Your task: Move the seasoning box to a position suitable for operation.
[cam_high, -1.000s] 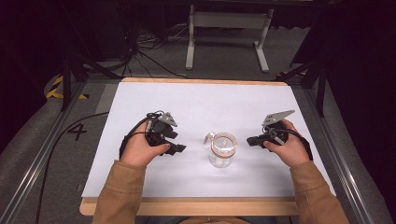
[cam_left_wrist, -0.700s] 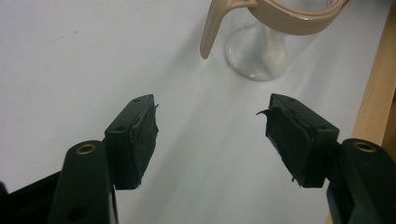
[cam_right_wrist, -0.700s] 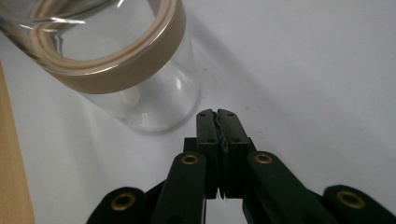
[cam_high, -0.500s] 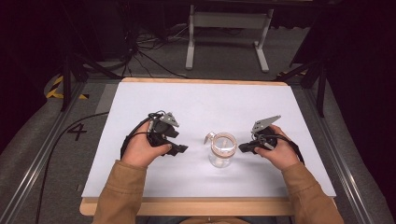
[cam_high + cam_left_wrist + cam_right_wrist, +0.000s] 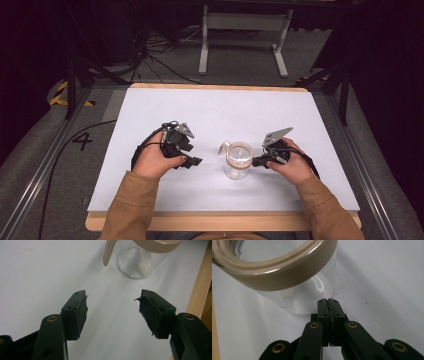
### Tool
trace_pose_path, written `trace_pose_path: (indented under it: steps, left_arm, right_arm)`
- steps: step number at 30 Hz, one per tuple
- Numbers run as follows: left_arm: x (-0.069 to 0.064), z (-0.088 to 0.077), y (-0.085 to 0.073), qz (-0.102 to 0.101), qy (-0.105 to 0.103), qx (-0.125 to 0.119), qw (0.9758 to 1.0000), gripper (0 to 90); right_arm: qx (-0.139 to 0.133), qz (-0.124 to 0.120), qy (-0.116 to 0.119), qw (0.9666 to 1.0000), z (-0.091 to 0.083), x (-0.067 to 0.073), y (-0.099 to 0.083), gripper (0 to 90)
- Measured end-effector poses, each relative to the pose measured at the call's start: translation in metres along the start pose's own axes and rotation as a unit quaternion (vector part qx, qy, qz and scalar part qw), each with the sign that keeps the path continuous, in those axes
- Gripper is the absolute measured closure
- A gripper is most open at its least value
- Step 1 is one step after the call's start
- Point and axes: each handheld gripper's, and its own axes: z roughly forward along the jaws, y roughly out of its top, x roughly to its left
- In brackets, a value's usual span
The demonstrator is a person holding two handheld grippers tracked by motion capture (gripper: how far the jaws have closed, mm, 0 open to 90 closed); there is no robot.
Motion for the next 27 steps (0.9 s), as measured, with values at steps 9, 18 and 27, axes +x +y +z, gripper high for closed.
trace_pose_path:
  steps: [9, 18, 27]
  left_arm:
    - [0.001, 0.006, 0.001, 0.005, -0.004, 0.005, 1.0, 43.8]
    - [0.005, 0.004, 0.003, 0.004, -0.006, -0.008, 0.9999, 57.1]
    - [0.008, 0.011, 0.004, 0.002, -0.001, -0.011, 0.9999, 71.8]
  right_arm:
    - [0.019, -0.01, 0.001, 0.9998, 0.001, 0.004, -0.001, 90.0]
    - [0.029, -0.023, 0.02, 0.9991, 0.003, 0.013, 0.0, 90.0]
    - [0.028, -0.04, 0.044, 0.9979, 0.008, 0.025, 0.004, 90.0]
